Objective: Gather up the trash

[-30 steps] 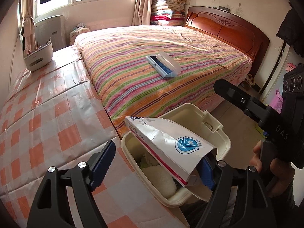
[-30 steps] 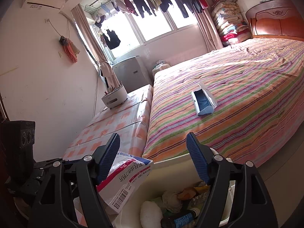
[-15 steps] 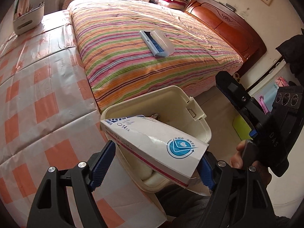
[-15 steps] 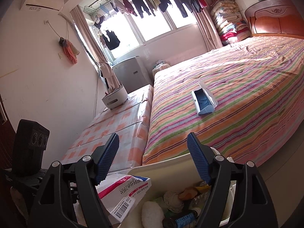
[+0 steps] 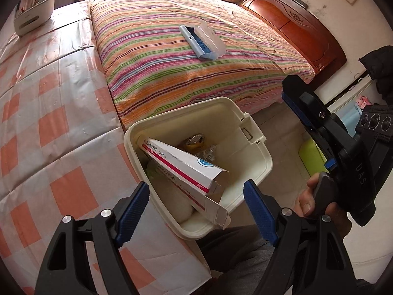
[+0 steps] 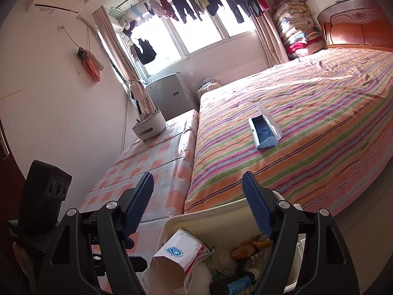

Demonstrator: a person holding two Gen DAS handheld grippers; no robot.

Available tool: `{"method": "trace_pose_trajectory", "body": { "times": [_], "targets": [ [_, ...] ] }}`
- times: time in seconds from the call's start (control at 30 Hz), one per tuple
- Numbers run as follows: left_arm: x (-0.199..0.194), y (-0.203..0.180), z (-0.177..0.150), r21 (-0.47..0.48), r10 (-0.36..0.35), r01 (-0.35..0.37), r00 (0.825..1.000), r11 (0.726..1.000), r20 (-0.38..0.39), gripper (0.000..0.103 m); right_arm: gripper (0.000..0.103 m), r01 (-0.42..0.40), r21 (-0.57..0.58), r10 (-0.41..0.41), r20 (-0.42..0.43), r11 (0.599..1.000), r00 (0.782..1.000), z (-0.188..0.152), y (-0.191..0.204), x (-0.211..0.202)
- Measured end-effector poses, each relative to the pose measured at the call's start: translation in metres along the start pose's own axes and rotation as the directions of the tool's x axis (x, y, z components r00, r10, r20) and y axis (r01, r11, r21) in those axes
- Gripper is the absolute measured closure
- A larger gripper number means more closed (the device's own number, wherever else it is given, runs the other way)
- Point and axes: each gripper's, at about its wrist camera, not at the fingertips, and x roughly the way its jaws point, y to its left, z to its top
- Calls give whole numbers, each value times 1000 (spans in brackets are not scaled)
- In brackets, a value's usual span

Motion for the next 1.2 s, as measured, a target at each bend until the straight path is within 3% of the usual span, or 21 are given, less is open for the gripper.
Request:
{"method": "trace_pose_trajectory", "body": {
  "times": [0.1, 0.2, 0.3, 0.47, 0.57, 0.63, 0.8, 0.93, 1.1, 1.2],
  "targets": [
    [-8, -9, -3, 54, 93, -97, 993, 994, 67, 26, 29, -2, 1, 2, 2, 1000, 1000, 1, 0, 0],
    [-16, -11, -5, 58, 139, -147, 982, 987, 126, 26, 29, -3, 3, 3, 9, 1000, 1000, -1, 3, -3],
    [-30, -11, -9, 45, 198, -210, 961, 977, 194, 26, 29, -18, 22, 17, 24, 1000, 1000, -6, 7, -14],
    [-57, -12, -26, 48, 322, -350, 900, 935, 294, 26, 28, -2, 11, 1, 52, 1000, 999, -17, 29, -41],
    [-74, -9, -42, 36, 384, -421, 857, 907, 345, 26, 22, 14, -8, -13, 71, 1000, 997, -24, 46, -60],
    [-85, -3, -54, -5, 416, -447, 830, 895, 371, 26, 21, 36, -36, -33, 71, 999, 997, -30, 60, -71],
    [-108, 13, -81, -106, 472, -471, 787, 876, 399, 26, 21, 91, -115, -86, 49, 989, 995, -51, 90, -89],
    [-119, 20, -98, -153, 537, -525, 737, 837, 411, 26, 19, 94, -156, -94, 7, 983, 996, -69, 107, -92],
    [-126, 28, -113, -200, 564, -532, 721, 823, 402, 26, 19, 64, -164, -73, -49, 984, 996, -81, 117, -86],
    [-129, 32, -116, -209, 565, -527, 727, 824, 390, 26, 19, 51, -169, -62, -58, 984, 996, -83, 121, -82]
  ]
}}
